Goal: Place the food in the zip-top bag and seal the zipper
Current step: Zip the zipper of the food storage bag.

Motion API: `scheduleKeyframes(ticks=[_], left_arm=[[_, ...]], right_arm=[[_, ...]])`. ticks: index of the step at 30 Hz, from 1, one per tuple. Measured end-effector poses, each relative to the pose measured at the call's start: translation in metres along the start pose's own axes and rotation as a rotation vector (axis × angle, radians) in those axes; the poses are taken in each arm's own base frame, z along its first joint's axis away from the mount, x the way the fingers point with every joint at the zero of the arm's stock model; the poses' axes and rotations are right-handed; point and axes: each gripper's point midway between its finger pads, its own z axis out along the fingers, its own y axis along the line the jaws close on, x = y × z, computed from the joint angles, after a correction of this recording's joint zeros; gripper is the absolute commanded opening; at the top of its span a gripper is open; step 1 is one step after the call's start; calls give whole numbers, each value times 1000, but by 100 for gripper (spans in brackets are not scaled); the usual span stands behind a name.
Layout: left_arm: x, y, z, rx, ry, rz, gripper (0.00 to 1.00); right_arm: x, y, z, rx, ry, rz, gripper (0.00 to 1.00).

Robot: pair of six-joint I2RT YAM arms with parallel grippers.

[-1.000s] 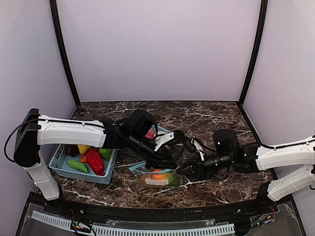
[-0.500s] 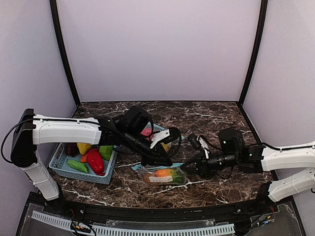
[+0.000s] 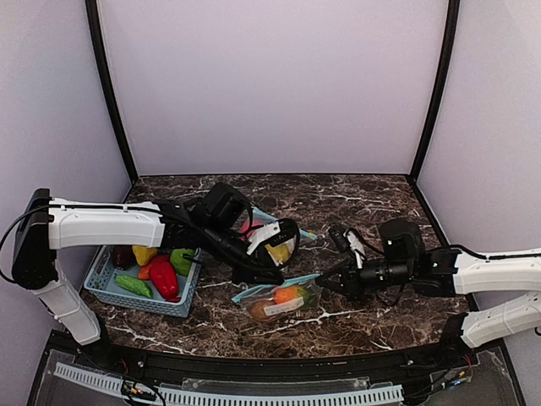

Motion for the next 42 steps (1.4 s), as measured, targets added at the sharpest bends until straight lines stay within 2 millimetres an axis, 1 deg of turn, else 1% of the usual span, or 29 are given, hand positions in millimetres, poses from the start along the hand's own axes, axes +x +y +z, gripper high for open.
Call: scheduleKeyframes(ticks=[11,19,28,32,33,34,38,39,41,42], left_arm=[[13,5,-3,-19,22,-26,1],[18,7,-10,-36,18,-34,1],[28,12,-15,-56,26,-53,1],[29,13,-18,-64,24,-59,1],[29,13,-18,-62,23,-63,1],[29,13,-18,-59,22,-68,1],[30,4,-20,-16,26,-101,1],[31,2,-20,-3,29,-111,1],[32,-3,-20,22,32,-123,1],[32,-6,-20,37,32,-128,1]], right_arm=[[0,-16,-2,79,-5,40,0],[3,-28,-4,131,0,75,0],[3,-45,-9,191,-6,120,0],[2,-48,-10,198,-8,126,0],[2,-47,-10,194,-6,124,5],[3,-46,-11,185,-3,117,12],[-1,-35,-15,145,11,75,46],[-6,-31,-16,133,6,52,56],[-18,-21,-19,104,-9,21,67],[-29,-11,-21,77,-24,-17,71]])
